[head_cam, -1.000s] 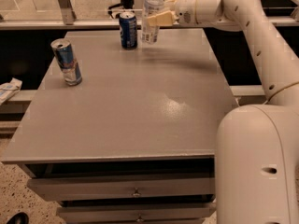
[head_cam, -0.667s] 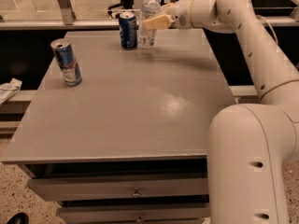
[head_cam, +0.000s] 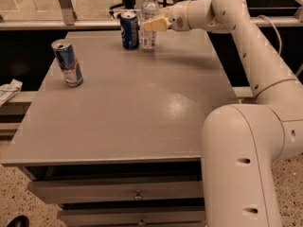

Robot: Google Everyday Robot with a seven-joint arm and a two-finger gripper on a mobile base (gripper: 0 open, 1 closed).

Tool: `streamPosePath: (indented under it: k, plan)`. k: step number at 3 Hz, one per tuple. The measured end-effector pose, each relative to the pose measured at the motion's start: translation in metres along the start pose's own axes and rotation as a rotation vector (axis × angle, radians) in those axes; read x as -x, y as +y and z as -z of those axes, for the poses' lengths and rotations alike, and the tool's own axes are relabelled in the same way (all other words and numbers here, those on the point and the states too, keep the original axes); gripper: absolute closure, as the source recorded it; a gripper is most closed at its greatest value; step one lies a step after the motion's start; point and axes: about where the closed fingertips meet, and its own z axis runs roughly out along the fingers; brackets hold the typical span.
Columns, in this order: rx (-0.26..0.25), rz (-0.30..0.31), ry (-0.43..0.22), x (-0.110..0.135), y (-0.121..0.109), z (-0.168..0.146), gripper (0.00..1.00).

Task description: Move blue plastic bottle near pepsi can

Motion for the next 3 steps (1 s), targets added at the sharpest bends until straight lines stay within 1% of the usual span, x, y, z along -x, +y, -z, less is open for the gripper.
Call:
streamPosePath:
  k: [1, 3]
  plan:
    - [0.01, 0.002, 0.027, -0.0047, 0.0012, -0.0041, 0.02]
    - [0.021, 0.002, 0.054, -0.011, 0.0015, -0.0082, 0.0]
